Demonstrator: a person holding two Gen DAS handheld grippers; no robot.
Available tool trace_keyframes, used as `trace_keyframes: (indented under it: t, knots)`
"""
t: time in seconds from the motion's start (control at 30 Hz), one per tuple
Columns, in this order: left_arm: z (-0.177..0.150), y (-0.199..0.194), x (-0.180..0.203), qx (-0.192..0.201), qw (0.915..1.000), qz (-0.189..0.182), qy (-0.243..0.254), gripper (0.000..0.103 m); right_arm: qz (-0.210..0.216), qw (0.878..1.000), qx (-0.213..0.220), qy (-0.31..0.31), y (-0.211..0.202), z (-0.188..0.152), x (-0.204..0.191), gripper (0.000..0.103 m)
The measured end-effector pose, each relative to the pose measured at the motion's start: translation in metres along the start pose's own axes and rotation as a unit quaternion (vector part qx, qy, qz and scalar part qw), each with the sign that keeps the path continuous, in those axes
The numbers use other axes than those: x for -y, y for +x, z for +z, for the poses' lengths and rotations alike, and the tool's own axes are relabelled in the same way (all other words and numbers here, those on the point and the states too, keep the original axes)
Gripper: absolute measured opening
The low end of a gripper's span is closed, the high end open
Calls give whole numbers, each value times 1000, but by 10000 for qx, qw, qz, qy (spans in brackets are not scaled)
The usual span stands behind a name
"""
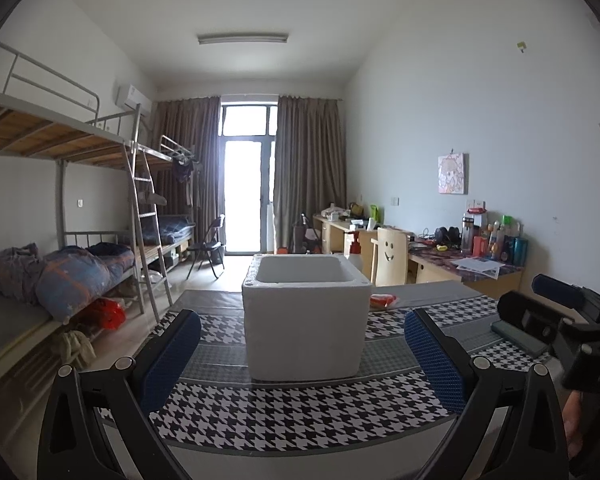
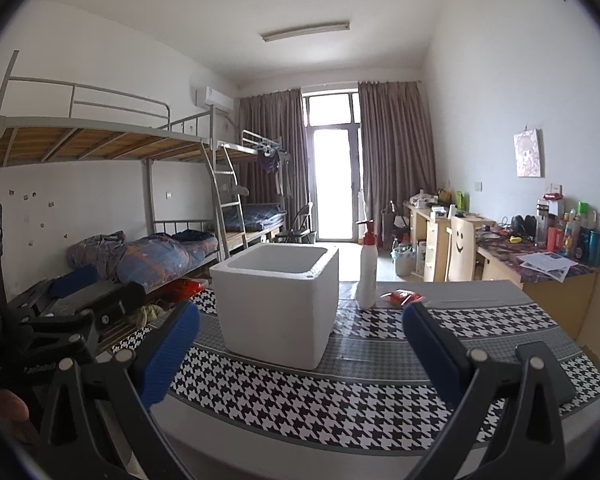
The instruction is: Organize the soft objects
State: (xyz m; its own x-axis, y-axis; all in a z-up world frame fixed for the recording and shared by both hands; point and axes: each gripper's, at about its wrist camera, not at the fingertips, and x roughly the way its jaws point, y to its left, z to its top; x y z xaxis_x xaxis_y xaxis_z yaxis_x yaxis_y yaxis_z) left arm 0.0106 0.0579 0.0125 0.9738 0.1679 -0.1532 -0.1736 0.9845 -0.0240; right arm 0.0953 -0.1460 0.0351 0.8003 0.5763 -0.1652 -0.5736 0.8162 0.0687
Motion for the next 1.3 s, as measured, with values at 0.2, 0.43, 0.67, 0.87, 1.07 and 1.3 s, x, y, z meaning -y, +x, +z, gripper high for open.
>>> trace_keyframes:
  t: [0.2,0.43,0.67,0.87,1.07,1.3]
  knots:
    - [-1,-6,-4,109,9999,56,-78,102,-118,9999,-9,100,-7,-6,3,102]
    - [-8,-12,-6,137,9998,84,-139,102,-136,9999,34,-48,-15,-13,-7,102]
    - [-14,-15,-3,150,9998,102,-26,102,-301,9994,122,-134,-19,-20,-12,102]
    - [-18,-15,-1,113,9999,84,4,102,-294,9995,101,-69,-20,-23,-10,102]
    - [-23,-15,-1,49,10000,34,-4,102,-304,9995,27,-28,-18,-27,-10,102]
    - [-26,-15,1,36,10000,27,29,102,-291,9996,11,-6,-18,-28,-11,102]
